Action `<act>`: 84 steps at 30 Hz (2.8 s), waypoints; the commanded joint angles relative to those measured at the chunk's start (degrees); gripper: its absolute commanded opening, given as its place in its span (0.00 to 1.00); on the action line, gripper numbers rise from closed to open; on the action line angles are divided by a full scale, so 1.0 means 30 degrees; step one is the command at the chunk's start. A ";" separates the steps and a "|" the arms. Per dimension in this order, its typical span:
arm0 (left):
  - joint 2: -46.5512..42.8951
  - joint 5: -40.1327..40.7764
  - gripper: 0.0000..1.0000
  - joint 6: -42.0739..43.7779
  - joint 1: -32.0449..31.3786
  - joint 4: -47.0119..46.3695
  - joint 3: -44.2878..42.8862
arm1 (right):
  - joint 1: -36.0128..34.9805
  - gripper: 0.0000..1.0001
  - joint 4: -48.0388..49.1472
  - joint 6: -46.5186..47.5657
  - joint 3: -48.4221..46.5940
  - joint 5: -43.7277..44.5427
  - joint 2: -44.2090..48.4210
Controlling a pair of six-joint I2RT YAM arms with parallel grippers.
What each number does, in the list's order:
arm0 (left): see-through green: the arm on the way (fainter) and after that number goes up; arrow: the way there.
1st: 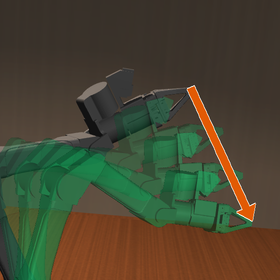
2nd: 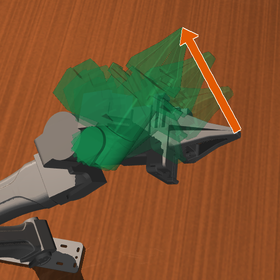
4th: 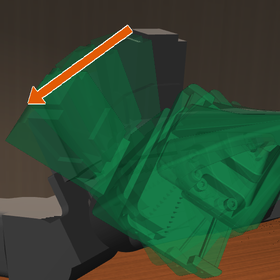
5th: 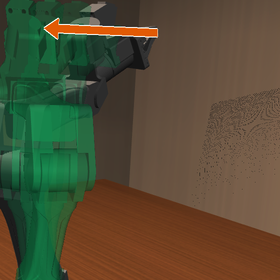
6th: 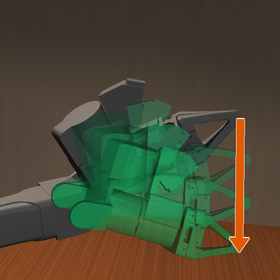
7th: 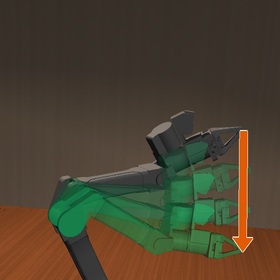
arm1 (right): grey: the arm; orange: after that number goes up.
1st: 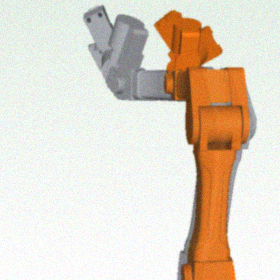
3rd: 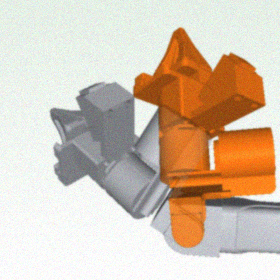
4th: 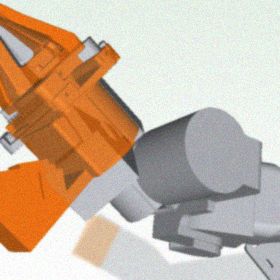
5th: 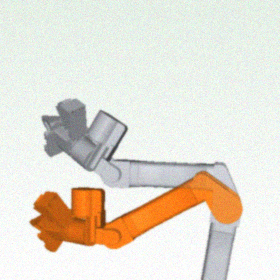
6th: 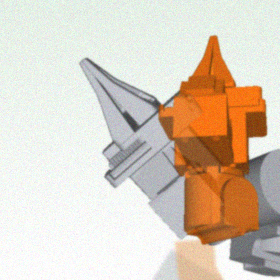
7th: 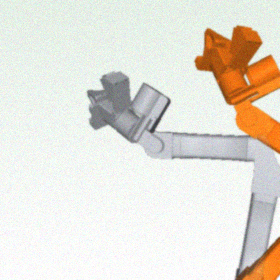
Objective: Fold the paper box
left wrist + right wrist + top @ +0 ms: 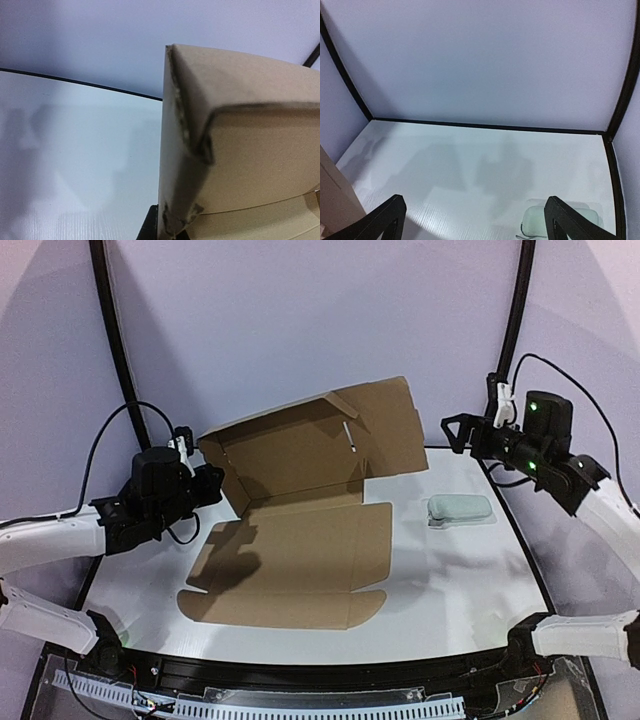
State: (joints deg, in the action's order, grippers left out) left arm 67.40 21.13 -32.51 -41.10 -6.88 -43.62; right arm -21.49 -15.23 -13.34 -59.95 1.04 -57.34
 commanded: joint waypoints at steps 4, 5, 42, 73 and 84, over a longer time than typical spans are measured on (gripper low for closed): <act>-0.0029 -0.0899 0.01 0.0352 0.0011 0.0962 -0.1058 | 0.0366 0.98 -0.0370 0.1730 -0.1850 -0.5372 -0.2408; 0.0002 -0.0963 0.01 0.0417 0.0022 0.0970 -0.1105 | 0.0361 0.98 -0.0197 0.1859 -0.1841 -0.6535 -0.2635; 0.1246 0.0107 0.01 -0.1039 0.0004 0.3278 -0.2590 | -0.5028 0.98 0.4944 0.1400 -0.1055 -1.1649 -0.7474; 0.1258 0.0111 0.01 -0.1056 0.0019 0.4871 -0.3013 | -0.6310 0.98 0.3716 0.1602 -0.1327 -1.2415 -0.7222; 0.0955 -0.0842 0.01 -0.1081 -0.0005 0.5206 -0.3216 | -0.7890 0.98 0.3107 0.1904 -0.3026 -0.3989 -0.9170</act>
State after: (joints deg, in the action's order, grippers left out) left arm 72.03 21.33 -34.96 -40.70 8.46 -50.79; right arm -41.87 -4.75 -8.37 -66.65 -24.81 -82.30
